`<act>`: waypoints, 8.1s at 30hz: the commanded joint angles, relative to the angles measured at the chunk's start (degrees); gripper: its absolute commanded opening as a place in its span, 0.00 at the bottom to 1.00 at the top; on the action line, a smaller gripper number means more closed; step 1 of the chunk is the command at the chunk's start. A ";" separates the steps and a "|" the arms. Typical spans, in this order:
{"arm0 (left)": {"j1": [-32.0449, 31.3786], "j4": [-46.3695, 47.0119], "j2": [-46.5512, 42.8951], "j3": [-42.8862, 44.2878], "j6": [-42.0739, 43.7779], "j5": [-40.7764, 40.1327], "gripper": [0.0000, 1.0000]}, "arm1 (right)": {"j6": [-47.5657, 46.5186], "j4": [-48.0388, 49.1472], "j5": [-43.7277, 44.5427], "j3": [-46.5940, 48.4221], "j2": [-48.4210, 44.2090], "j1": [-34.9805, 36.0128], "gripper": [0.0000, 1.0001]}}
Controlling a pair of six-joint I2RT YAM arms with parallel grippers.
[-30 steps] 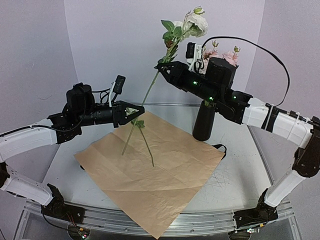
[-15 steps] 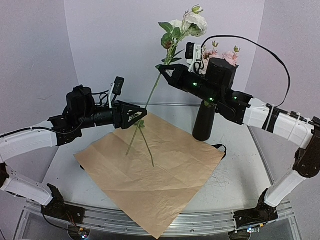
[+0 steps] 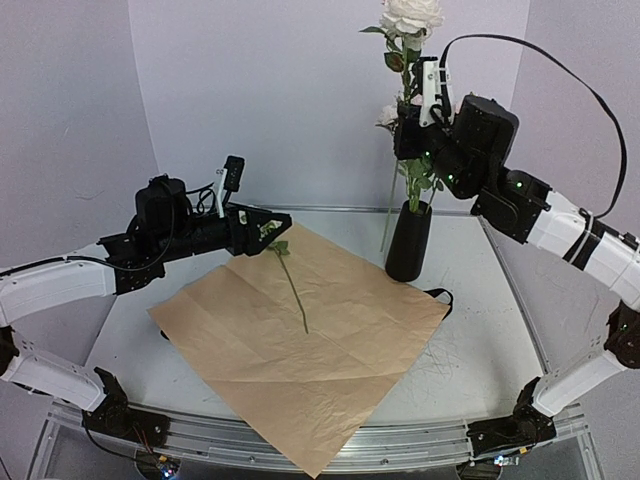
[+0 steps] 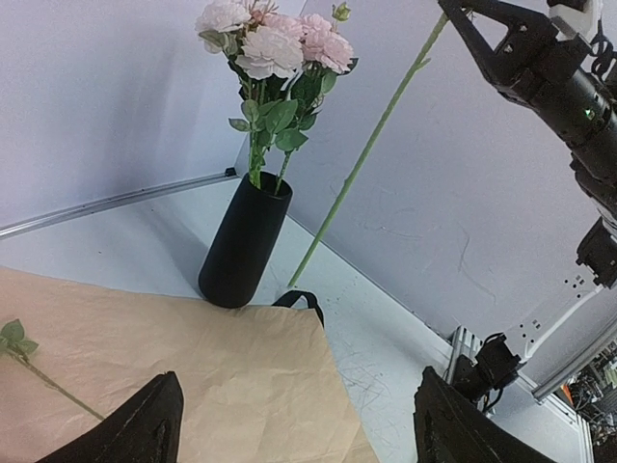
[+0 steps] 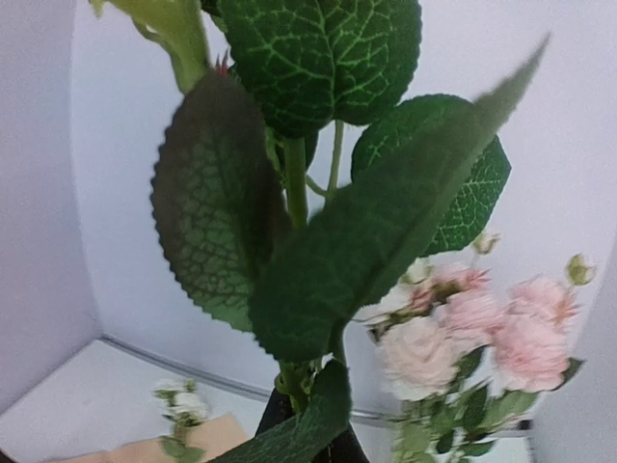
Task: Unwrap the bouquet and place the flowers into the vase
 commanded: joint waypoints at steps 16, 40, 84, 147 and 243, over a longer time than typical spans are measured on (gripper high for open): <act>-0.20 2.37 1.91 0.74 0.05 -1.56 0.83 | -3.90 12.06 4.13 5.61 -0.57 -13.29 0.00; -0.20 2.37 4.65 1.76 -0.39 -0.79 0.83 | 13.17 17.27 11.98 -5.60 3.98 -17.94 0.00; -0.04 2.29 6.79 -0.41 -5.63 -12.75 1.00 | 51.29 -6.60 0.47 -29.78 -1.39 -19.04 0.98; 5.16 -42.40 65.88 53.42 -22.83 -36.23 0.33 | 37.44 0.08 -32.21 -45.54 -11.95 -8.60 0.98; -3.98 -3.22 2.10 6.31 3.65 2.09 0.91 | 27.23 -0.19 -11.49 -11.30 -5.64 2.42 0.00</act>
